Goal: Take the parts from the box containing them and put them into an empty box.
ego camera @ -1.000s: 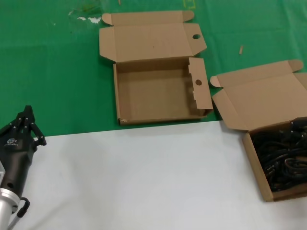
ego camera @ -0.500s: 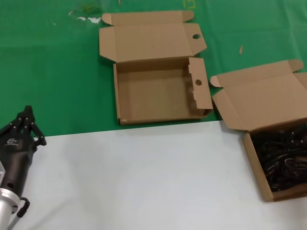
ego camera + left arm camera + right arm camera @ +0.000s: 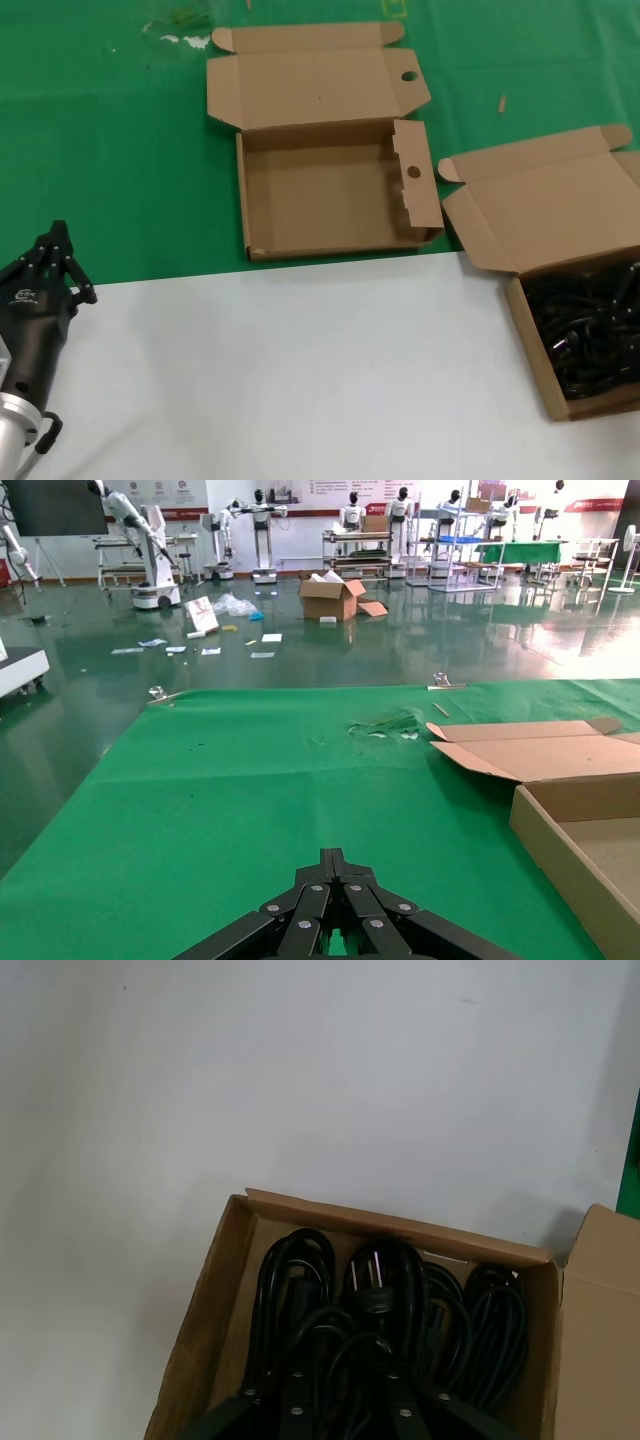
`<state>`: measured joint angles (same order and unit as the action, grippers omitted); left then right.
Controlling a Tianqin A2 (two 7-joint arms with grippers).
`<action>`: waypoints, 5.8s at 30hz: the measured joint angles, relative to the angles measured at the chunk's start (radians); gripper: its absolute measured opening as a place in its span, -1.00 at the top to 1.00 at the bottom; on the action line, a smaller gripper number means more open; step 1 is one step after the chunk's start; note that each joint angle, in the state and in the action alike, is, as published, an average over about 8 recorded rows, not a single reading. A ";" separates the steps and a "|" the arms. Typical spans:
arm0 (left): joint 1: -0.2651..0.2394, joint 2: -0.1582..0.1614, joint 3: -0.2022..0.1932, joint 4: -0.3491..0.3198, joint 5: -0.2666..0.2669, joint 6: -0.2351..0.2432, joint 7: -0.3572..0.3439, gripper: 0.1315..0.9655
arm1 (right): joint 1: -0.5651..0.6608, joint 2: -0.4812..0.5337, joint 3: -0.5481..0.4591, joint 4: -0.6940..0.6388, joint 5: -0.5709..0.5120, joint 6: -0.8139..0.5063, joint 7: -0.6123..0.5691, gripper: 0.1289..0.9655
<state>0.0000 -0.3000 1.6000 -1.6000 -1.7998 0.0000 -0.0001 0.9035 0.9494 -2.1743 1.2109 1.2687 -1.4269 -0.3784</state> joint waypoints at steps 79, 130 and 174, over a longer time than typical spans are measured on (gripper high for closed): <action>0.000 0.000 0.000 0.000 0.000 0.000 0.000 0.98 | 0.397 -0.719 -0.150 -0.396 -0.036 0.299 0.274 0.96; 0.000 0.000 0.000 0.000 0.000 0.000 0.000 0.87 | 0.007 -0.513 0.097 0.052 0.135 0.502 0.354 -0.81; 0.000 0.000 0.000 0.000 0.000 0.000 0.000 -0.85 | -0.588 -0.602 0.409 0.272 0.394 1.106 0.370 -1.00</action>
<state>0.0000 -0.3000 1.6000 -1.6000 -1.7998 0.0000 -0.0001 0.3160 0.3473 -1.7657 1.4831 1.6624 -0.3212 -0.0084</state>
